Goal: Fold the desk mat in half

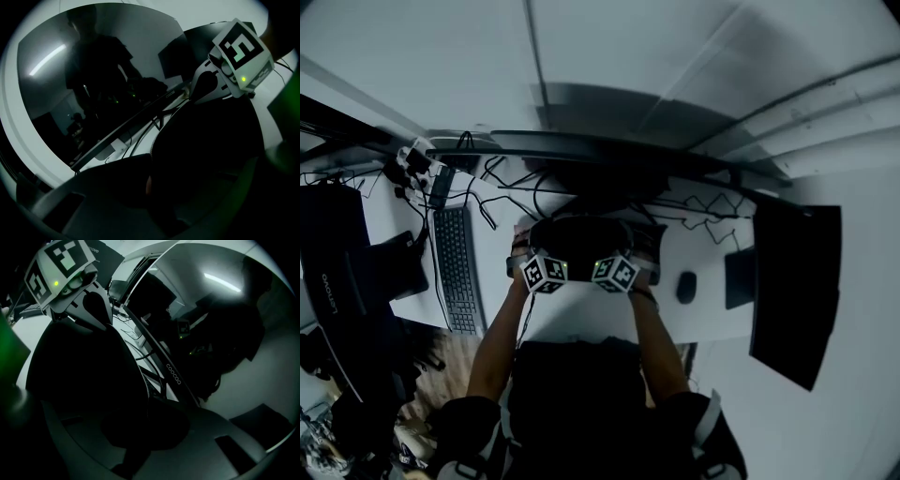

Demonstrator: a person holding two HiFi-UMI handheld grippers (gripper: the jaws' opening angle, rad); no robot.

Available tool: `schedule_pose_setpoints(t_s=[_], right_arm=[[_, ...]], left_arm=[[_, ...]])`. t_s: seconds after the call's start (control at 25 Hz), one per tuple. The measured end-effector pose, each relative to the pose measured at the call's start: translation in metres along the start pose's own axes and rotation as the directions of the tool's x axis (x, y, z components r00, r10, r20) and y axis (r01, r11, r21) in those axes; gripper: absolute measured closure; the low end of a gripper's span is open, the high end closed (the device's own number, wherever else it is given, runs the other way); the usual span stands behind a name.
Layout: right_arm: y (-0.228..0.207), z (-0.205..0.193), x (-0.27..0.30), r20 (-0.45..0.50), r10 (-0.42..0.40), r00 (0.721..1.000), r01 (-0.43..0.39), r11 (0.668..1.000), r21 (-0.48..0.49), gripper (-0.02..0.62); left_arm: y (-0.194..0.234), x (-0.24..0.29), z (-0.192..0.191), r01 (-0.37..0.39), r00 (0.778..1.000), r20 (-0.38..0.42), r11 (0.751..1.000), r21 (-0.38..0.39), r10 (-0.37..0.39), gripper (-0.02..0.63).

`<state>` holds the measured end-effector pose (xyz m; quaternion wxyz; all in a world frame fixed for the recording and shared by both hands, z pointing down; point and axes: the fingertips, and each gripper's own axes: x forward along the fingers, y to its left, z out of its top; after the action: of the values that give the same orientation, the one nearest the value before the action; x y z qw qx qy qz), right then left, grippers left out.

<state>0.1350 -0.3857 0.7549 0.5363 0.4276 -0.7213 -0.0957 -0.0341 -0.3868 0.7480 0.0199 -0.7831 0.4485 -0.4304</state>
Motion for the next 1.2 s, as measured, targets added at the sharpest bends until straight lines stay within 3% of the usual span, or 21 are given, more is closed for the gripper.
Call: schedule_pose_setpoints(t_s=[0.36, 0.48, 0.6, 0.8, 0.96, 1.2], right_arm=[[0.006, -0.005, 0.022, -0.005, 0.013, 1.0, -0.013, 1.0, 0.017, 0.574], [0.008, -0.006, 0.029, -0.006, 0.021, 1.0, -0.021, 0.999, 0.043, 0.568], [0.008, -0.009, 0.035, -0.011, 0.004, 1.0, -0.004, 0.998, 0.055, 0.541], [0.002, -0.008, 0.042, -0.018, -0.009, 1.0, 0.011, 0.995, 0.097, 0.5], [-0.003, -0.01, 0.041, -0.022, -0.019, 1.0, 0.021, 0.993, 0.115, 0.472], [0.004, -0.013, 0.041, -0.025, -0.001, 1.0, 0.005, 0.988, 0.153, 0.457]], left_arm=[[0.0, 0.017, -0.008, -0.012, 1.0, -0.028, 1.0, 0.014, 0.012, 0.568], [0.001, 0.024, -0.013, -0.021, 0.999, -0.036, 1.0, 0.0, 0.021, 0.522], [0.0, 0.031, -0.019, -0.019, 0.998, -0.064, 1.0, 0.006, 0.02, 0.419], [0.005, 0.033, -0.02, -0.05, 0.997, -0.064, 0.999, 0.013, 0.051, 0.38], [0.011, 0.03, -0.015, -0.063, 0.997, -0.037, 0.998, -0.015, 0.063, 0.365], [0.035, 0.014, -0.007, -0.088, 0.996, -0.002, 0.99, -0.114, 0.088, 0.362]])
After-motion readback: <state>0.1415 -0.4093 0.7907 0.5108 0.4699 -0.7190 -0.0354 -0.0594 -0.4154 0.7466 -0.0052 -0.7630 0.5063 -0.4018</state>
